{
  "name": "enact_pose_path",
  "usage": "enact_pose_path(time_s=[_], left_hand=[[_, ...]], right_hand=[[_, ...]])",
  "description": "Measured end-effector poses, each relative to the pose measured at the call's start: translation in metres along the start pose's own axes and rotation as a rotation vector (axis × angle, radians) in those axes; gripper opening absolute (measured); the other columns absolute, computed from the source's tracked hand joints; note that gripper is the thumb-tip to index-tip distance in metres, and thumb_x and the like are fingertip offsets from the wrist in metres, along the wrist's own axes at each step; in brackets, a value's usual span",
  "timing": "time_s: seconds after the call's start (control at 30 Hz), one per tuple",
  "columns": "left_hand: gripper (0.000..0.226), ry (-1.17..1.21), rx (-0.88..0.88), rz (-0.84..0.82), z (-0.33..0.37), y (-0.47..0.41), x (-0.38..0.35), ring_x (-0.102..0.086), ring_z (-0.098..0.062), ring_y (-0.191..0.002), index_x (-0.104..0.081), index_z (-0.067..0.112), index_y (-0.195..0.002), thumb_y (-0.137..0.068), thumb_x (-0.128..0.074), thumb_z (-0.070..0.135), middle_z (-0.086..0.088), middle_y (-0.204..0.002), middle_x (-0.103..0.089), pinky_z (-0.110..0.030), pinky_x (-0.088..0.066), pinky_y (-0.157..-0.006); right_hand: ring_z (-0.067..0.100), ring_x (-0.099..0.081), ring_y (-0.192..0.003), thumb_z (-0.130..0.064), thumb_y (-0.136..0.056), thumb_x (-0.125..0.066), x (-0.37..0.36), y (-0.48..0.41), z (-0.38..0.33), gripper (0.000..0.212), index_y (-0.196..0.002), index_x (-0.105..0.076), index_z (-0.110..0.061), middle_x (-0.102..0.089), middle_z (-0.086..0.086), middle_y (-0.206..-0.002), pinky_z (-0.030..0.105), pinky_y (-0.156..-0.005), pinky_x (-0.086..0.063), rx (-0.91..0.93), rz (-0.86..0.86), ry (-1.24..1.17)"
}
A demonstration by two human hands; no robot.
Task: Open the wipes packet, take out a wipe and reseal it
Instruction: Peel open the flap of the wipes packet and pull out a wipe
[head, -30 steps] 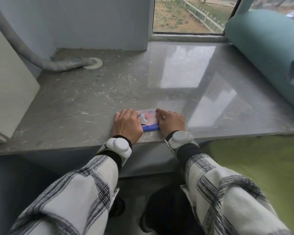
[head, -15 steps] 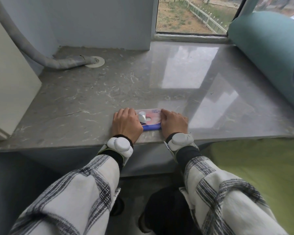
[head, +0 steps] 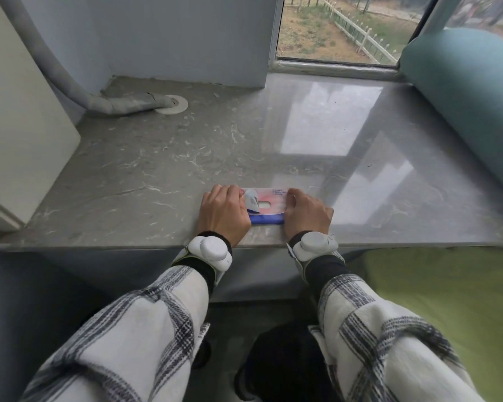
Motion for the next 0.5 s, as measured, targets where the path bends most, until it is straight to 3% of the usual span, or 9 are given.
enact_pose_path(time_s=[0.23, 0.5], left_hand=[[0.027, 0.048, -0.020, -0.059, 0.0010, 0.0003, -0.0021, -0.051, -0.032, -0.066, -0.058, 0.003, -0.075, -0.084, -0.038, 0.018, -0.016, -0.068, -0.060, -0.039, -0.044, -0.060], [0.012, 0.004, 0.021, -0.058, 0.0001, 0.0005, -0.0010, -0.051, -0.033, -0.063, -0.056, 0.004, -0.072, -0.080, -0.050, 0.010, -0.016, -0.065, -0.059, -0.038, -0.042, -0.059]], right_hand=[[0.033, -0.050, -0.106, -0.017, -0.089, -0.045, 0.0005, 0.0013, 0.0008, 0.032, -0.118, -0.059, -0.022, -0.062, 0.012, -0.108, 0.043, -0.092, -0.035, 0.080, -0.025, -0.086], [0.027, -0.045, -0.109, -0.045, -0.087, -0.050, -0.0018, 0.0031, -0.0066, 0.029, -0.108, -0.064, -0.031, -0.057, 0.003, -0.115, 0.042, -0.092, -0.037, 0.194, -0.041, 0.005]])
Point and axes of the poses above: each hand's wrist, its own y-axis away from the middle knuckle, its own x-axis out of the back of the hand, z = x × y, the point moved 4 cm from there along -y, towards the middle knuckle
